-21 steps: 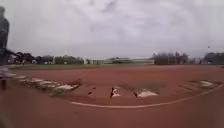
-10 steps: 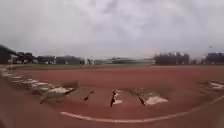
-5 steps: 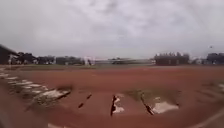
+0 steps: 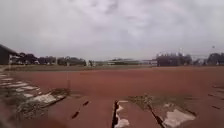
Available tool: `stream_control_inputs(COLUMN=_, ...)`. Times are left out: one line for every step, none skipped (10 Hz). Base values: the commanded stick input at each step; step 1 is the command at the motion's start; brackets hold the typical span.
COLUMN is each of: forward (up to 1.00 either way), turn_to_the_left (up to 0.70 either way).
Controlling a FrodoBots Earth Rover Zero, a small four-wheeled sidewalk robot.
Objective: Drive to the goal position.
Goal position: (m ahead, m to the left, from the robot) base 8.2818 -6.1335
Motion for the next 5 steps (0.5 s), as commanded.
stream_control_inputs(forward=0.7, turn_to_the_left=-0.34)
stream_control_inputs(forward=0.7, turn_to_the_left=-0.34)
stream_control_inputs(forward=0.7, turn_to_the_left=-0.34)
stream_control_inputs(forward=0.7, turn_to_the_left=-0.15)
stream_control_inputs(forward=0.7, turn_to_the_left=-0.06)
